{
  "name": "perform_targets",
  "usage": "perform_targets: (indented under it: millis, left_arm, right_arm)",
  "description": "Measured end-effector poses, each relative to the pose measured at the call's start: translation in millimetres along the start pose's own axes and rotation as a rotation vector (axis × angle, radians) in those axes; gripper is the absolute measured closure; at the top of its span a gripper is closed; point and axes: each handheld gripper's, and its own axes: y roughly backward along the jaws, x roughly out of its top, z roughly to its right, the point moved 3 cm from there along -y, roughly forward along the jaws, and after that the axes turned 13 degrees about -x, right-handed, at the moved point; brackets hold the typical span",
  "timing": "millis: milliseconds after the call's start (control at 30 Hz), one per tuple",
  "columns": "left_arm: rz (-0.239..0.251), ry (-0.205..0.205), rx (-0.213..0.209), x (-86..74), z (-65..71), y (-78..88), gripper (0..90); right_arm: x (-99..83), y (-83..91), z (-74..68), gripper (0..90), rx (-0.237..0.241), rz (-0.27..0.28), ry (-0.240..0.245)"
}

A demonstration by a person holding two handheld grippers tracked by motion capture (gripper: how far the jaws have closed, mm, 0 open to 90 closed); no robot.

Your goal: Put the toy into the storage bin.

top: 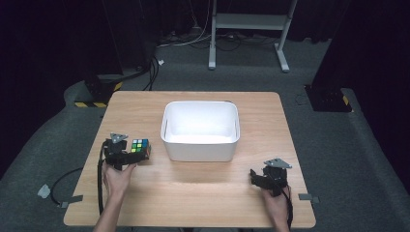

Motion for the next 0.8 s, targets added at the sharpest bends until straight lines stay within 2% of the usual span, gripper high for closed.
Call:
perform_targets:
  millis: [33,200,467,700,800]
  left_arm:
    - [0.003,0.007,-0.006,0.6,0.3,-1.7,7.4]
    - [-0.031,-0.018,-0.004,2.8,1.7,-12.5,7.3]
    - [-0.049,0.012,-0.003,3.8,-2.0,-25.2,7.6]
    - [-0.056,0.019,-0.001,3.1,-3.6,-35.6,9.3]
    - [-0.049,0.039,0.003,2.5,-5.7,-38.8,10.8]
  right_arm:
    - [0.0,0.1,-0.1,19.5,0.000,0.000,0.000]
    - [-0.2,0.3,-0.4,19.5,0.003,-0.002,-0.002]
    - [-0.1,0.2,-0.4,19.5,0.003,-0.002,-0.002]
    - [-0.1,0.2,-0.4,19.5,0.004,-0.002,-0.001]
    - [-0.2,0.3,-0.4,19.5,0.004,-0.002,-0.002]
